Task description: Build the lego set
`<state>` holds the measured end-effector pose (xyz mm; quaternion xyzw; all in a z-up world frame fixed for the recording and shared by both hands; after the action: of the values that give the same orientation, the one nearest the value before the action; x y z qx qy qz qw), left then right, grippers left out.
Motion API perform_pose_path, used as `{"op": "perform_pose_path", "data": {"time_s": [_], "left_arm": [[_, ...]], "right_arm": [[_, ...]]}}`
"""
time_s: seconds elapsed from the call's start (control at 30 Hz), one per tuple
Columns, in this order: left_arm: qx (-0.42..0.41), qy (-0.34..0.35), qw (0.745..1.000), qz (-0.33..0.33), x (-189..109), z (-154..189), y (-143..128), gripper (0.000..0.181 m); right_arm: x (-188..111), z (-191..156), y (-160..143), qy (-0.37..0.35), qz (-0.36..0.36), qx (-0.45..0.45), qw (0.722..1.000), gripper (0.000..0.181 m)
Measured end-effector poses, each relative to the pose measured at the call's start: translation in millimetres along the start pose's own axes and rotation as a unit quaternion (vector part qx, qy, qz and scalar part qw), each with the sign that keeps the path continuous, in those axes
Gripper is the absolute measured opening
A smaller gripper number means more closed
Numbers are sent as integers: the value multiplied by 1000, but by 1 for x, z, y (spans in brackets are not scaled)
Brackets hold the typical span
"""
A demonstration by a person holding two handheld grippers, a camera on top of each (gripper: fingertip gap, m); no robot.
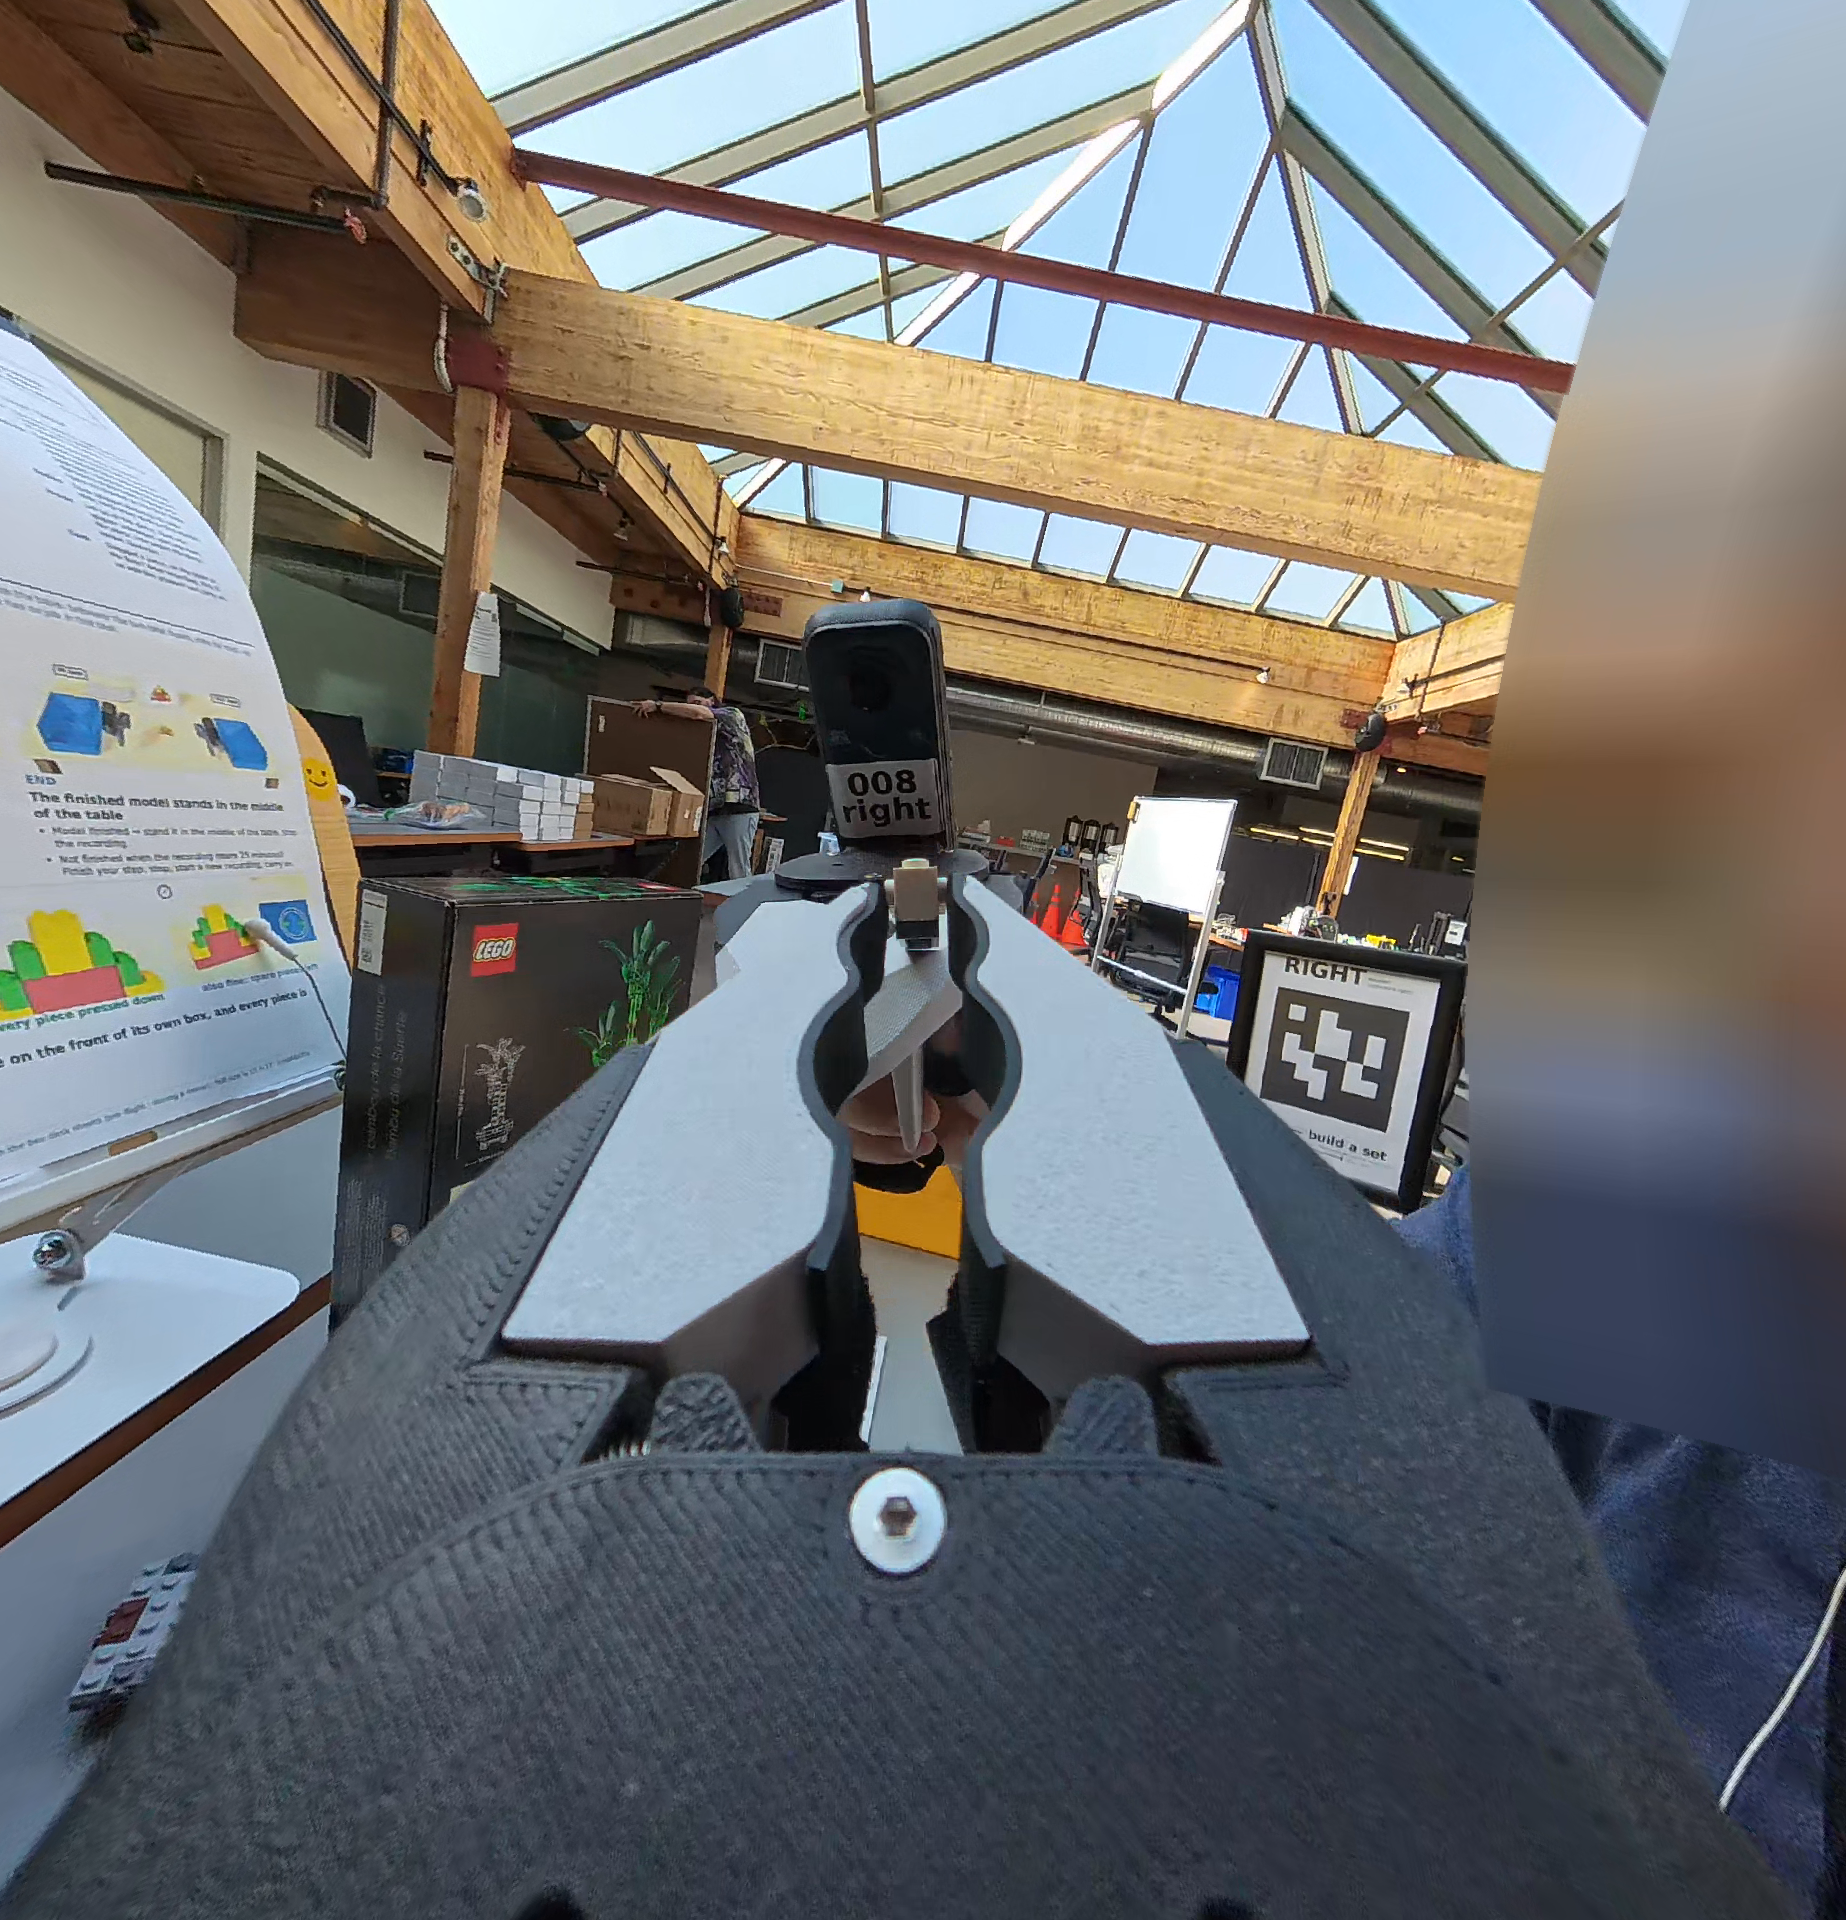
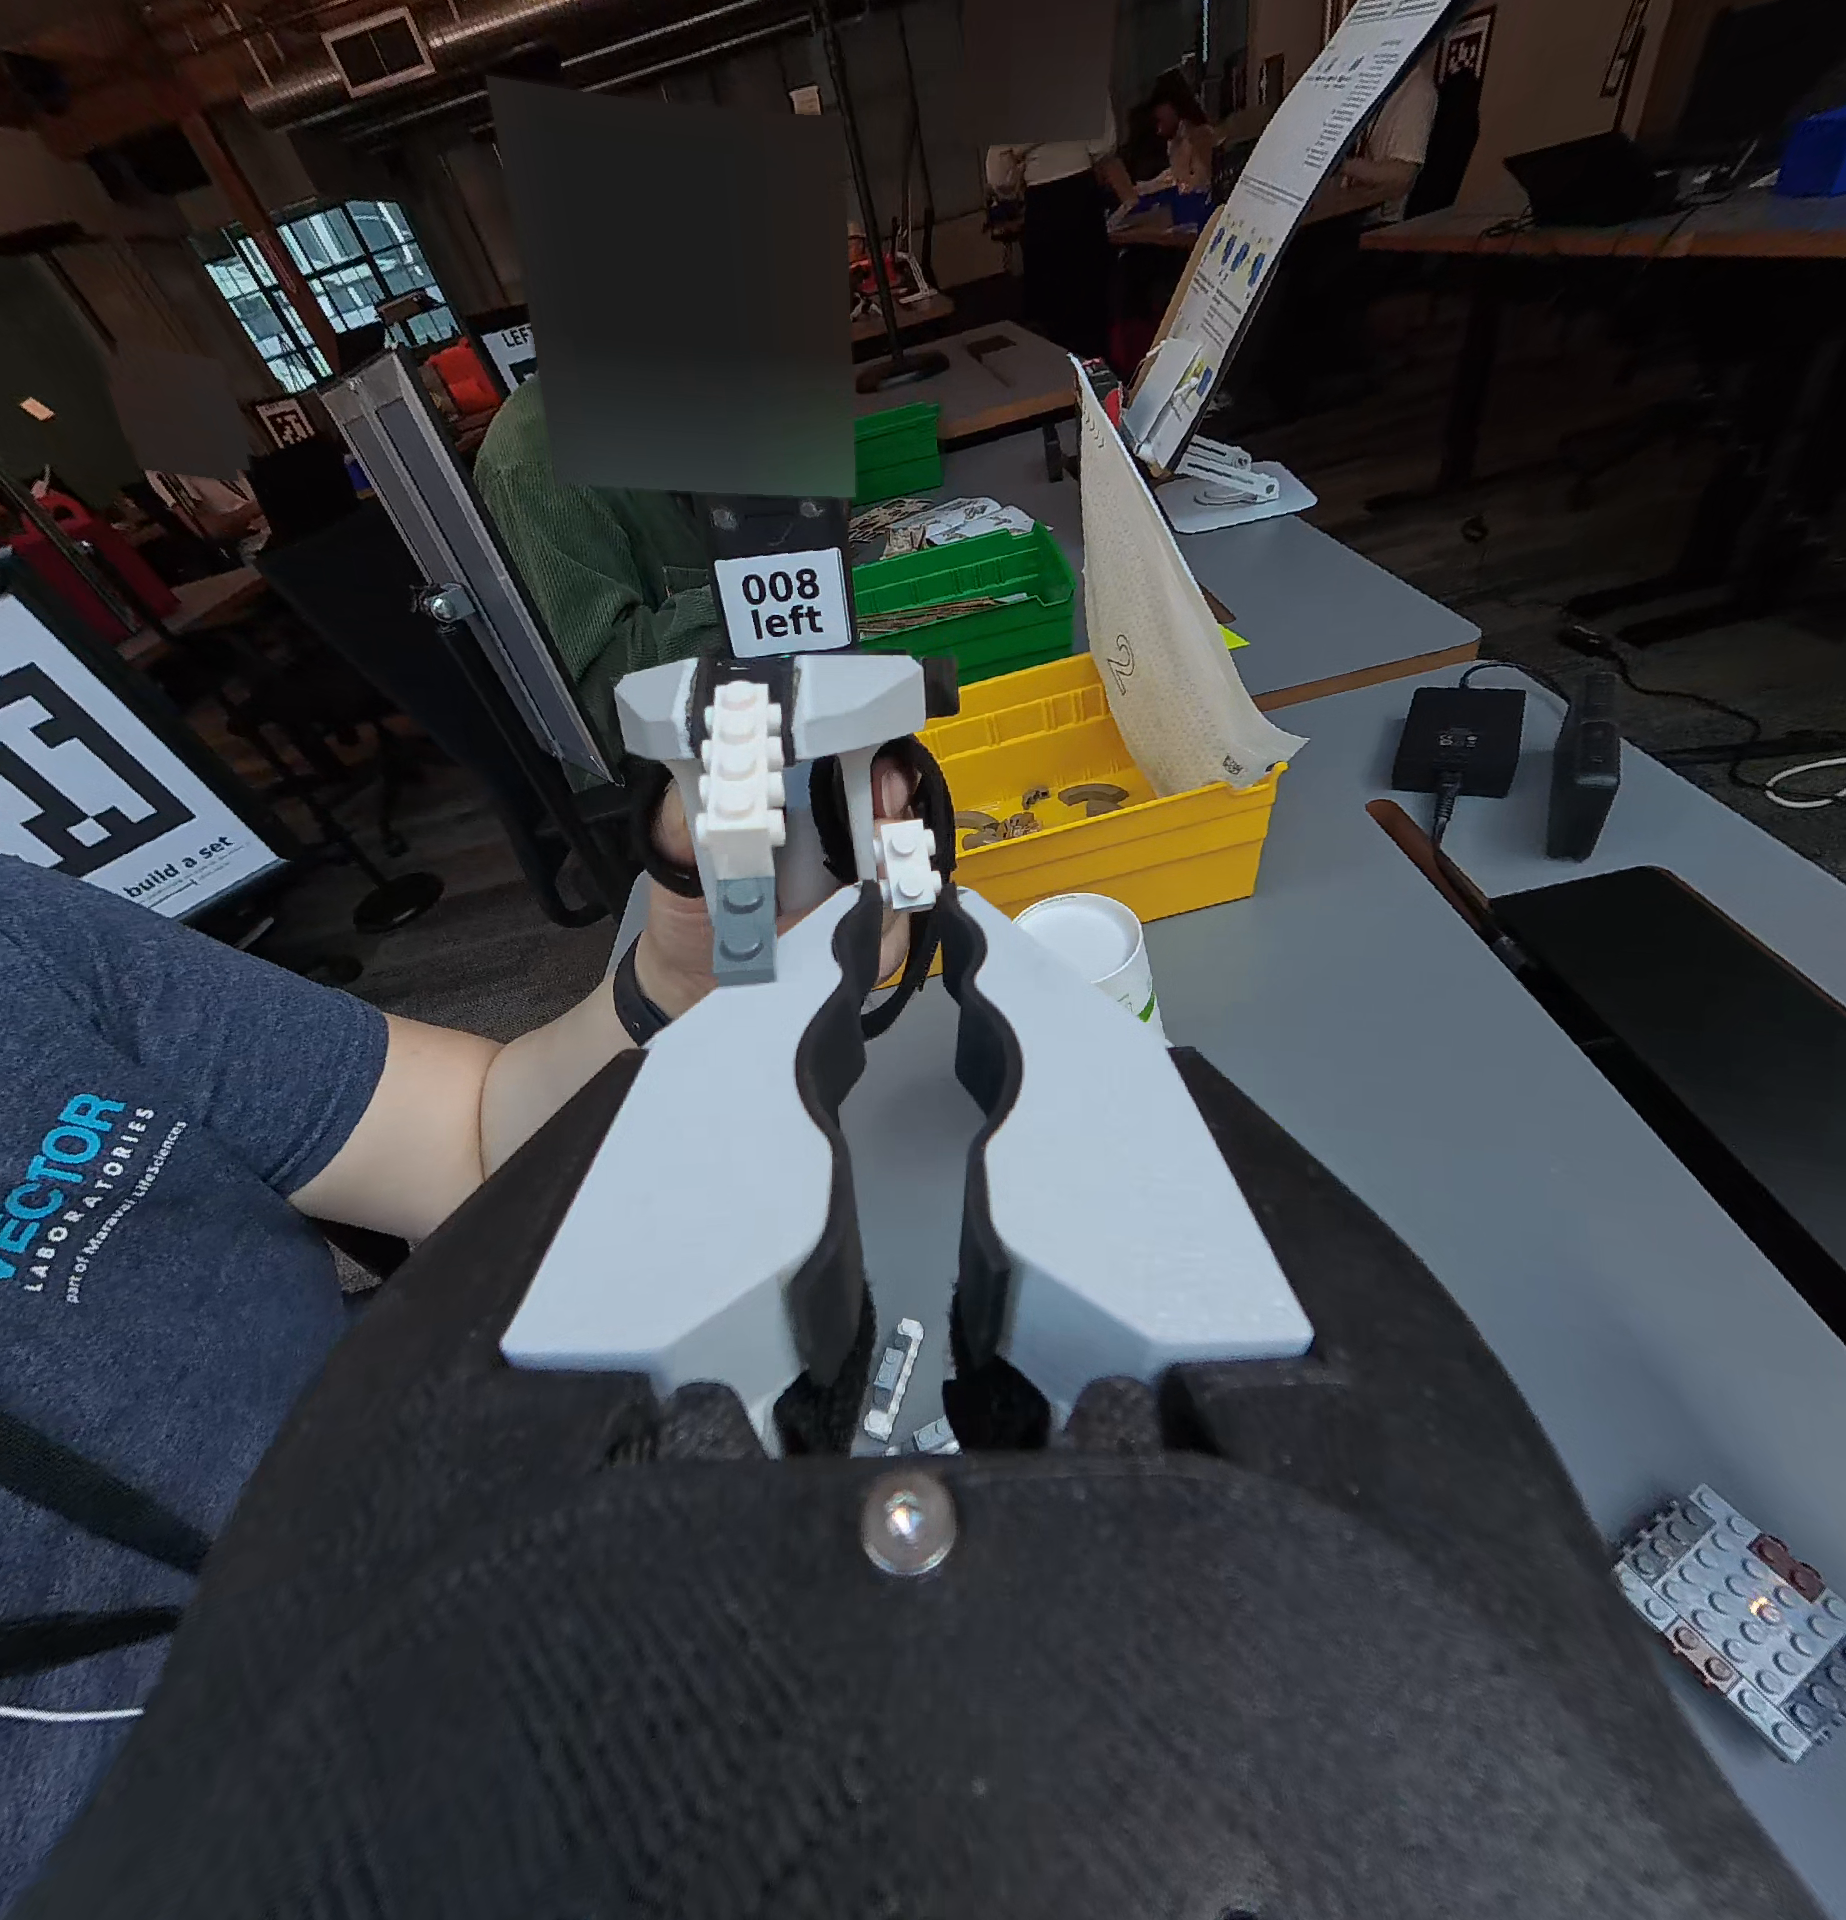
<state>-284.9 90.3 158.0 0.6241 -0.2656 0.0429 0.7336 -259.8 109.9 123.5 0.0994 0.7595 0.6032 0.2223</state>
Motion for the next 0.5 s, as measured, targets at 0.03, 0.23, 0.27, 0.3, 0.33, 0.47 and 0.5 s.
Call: {"op": "perform_pose_path", "data": {"time_s": [0.03,0.23,0.27,0.3,0.33,0.47,0.5], "left_arm": [[-1,-1,1000,-4,1,0,-1,8],[-9,-5,1000,-2,-2,-2,-2,9],[-12,-6,1000,-5,-2,-3,-3,9],[-13,-7,1000,-9,-2,-3,-4,9],[-14,-9,1000,-13,-1,-3,-5,9],[-20,-8,999,-27,0,-5,-10,9],[-21,-9,999,-28,0,-5,-11,9]], "right_arm": [[0,0,0,-2,0,1,1000,9],[5,0,-3,-2,-6,0,1000,9],[5,1,-3,-7,-9,-2,1000,9],[6,2,-4,-14,-12,-3,1000,9],[6,3,-5,-21,-15,-5,1000,9],[7,5,-8,-37,-29,1,999,9],[8,6,-8,-42,-31,3,999,9]]}}
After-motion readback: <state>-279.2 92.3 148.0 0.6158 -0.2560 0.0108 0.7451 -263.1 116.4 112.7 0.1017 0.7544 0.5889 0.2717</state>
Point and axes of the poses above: each gripper's, where its closed fingertips meet, x out along the fingers, y out of its top, z = x × y across the jaws, the point moved 2 cm from there along -x, back along the fingers, and after that the axes turned 14 degrees about -y, right-handed, at the moved point
